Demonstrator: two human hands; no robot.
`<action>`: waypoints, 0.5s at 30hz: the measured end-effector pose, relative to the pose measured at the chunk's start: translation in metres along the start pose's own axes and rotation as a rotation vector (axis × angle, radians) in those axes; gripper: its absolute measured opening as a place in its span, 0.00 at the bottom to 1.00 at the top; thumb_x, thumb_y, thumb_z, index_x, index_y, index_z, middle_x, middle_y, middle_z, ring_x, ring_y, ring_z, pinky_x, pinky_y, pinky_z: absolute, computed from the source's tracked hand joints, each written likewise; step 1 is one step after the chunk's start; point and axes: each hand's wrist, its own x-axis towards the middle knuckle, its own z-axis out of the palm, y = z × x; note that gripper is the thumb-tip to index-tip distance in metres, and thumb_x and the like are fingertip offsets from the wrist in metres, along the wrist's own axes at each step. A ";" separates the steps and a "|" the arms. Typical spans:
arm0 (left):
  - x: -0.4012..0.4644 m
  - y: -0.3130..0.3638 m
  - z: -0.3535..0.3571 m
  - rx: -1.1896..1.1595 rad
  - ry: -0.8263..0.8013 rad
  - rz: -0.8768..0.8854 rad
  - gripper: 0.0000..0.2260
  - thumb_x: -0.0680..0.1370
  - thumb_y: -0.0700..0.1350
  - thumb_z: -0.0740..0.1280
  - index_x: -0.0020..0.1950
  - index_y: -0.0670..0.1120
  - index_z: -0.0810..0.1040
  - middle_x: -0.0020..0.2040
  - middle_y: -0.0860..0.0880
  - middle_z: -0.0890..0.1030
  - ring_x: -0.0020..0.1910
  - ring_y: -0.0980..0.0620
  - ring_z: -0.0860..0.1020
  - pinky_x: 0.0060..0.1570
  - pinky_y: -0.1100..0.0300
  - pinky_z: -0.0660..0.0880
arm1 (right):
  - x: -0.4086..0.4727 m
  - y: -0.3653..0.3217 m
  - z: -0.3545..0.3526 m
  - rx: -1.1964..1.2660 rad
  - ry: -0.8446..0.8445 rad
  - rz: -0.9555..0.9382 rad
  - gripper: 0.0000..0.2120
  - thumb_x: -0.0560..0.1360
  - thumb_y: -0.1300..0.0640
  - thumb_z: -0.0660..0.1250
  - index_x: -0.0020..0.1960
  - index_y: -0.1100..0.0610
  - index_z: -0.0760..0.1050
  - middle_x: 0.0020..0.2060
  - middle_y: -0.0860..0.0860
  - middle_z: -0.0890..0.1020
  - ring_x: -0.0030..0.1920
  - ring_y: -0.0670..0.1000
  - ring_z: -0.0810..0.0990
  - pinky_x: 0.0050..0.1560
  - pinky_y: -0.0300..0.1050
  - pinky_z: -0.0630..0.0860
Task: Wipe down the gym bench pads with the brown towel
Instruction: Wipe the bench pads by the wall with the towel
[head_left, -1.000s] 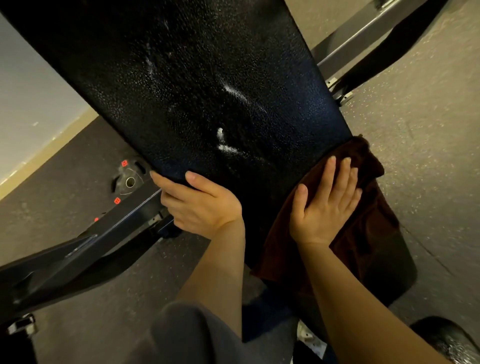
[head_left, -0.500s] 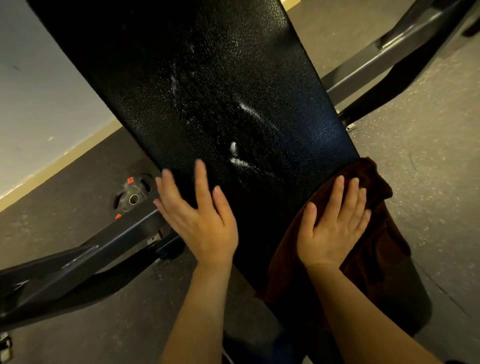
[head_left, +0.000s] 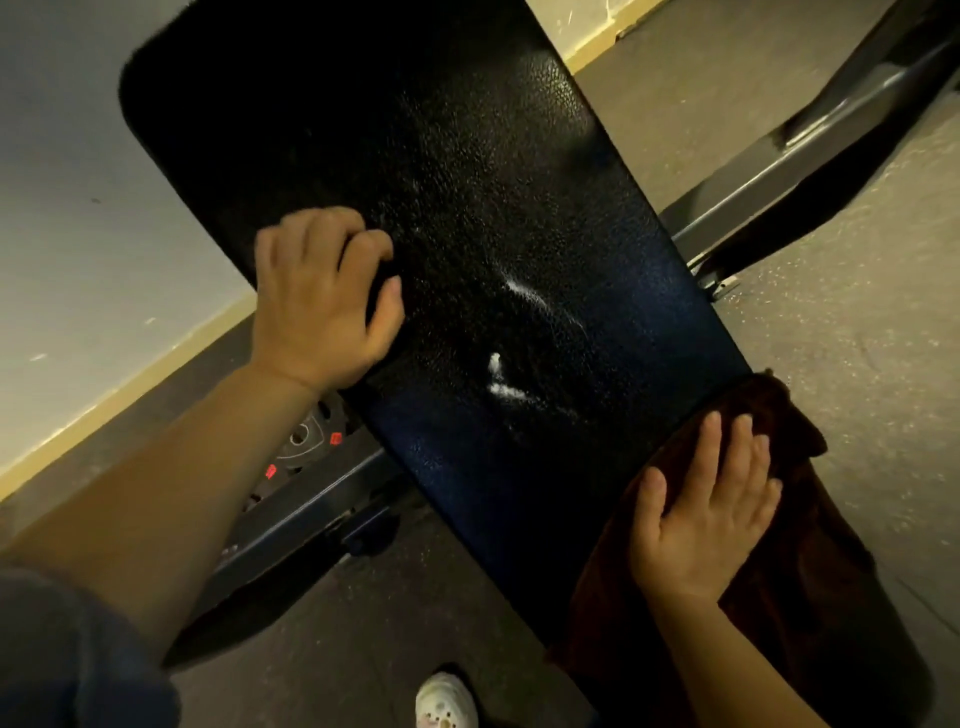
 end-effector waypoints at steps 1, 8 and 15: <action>0.000 0.001 0.000 -0.010 0.000 -0.007 0.10 0.76 0.46 0.64 0.54 0.42 0.72 0.54 0.45 0.67 0.52 0.42 0.67 0.46 0.49 0.60 | 0.001 0.000 0.000 -0.001 -0.008 0.007 0.31 0.78 0.45 0.52 0.79 0.55 0.54 0.77 0.60 0.59 0.77 0.62 0.55 0.74 0.65 0.50; -0.005 0.004 -0.001 -0.050 0.056 -0.174 0.13 0.78 0.50 0.62 0.57 0.44 0.70 0.58 0.45 0.67 0.58 0.42 0.67 0.55 0.52 0.61 | -0.001 -0.001 -0.002 0.007 -0.022 0.032 0.32 0.78 0.44 0.52 0.78 0.56 0.55 0.77 0.59 0.59 0.77 0.61 0.55 0.75 0.63 0.49; -0.004 0.004 -0.001 0.003 -0.063 -0.336 0.35 0.81 0.66 0.51 0.79 0.44 0.59 0.78 0.43 0.63 0.77 0.44 0.59 0.75 0.43 0.48 | 0.001 -0.001 -0.002 0.004 -0.022 0.033 0.31 0.78 0.44 0.52 0.78 0.56 0.56 0.77 0.60 0.60 0.77 0.61 0.55 0.75 0.63 0.49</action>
